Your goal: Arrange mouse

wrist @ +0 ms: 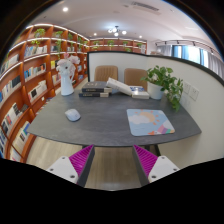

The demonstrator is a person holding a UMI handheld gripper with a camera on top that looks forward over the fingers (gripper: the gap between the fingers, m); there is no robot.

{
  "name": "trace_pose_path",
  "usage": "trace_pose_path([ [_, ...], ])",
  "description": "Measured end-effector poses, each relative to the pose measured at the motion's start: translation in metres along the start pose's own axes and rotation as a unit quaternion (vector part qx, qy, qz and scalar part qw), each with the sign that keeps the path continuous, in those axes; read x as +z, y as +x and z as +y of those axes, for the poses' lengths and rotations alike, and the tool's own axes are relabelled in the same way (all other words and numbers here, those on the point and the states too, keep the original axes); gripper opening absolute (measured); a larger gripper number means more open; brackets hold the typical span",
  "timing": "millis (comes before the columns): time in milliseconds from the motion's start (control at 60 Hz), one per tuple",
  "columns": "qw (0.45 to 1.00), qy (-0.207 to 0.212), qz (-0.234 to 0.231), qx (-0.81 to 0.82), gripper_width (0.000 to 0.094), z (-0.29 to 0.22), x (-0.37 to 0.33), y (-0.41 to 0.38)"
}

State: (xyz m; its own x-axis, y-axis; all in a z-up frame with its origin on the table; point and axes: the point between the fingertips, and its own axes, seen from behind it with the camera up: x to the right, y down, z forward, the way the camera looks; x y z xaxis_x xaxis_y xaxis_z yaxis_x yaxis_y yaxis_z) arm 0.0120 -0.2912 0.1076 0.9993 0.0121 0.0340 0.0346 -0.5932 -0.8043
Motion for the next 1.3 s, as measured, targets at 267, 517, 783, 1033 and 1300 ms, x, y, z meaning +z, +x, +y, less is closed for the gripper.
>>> trace_pose_path([
  [267,0.997,-0.046,-0.057,-0.005,0.0763,0.018,0.065,-0.108],
  [517,0.995,-0.062,-0.075,-0.01,0.0761,-0.017,0.147,-0.175],
  [783,0.994,-0.088,-0.069,-0.011,0.0761,-0.046,0.237,-0.208],
  [1033,0.995,-0.088,-0.044,0.005,0.0751,-0.079,0.297,-0.21],
  [1300,0.995,-0.087,-0.016,0.046,0.0506,-0.096,0.322,-0.2],
])
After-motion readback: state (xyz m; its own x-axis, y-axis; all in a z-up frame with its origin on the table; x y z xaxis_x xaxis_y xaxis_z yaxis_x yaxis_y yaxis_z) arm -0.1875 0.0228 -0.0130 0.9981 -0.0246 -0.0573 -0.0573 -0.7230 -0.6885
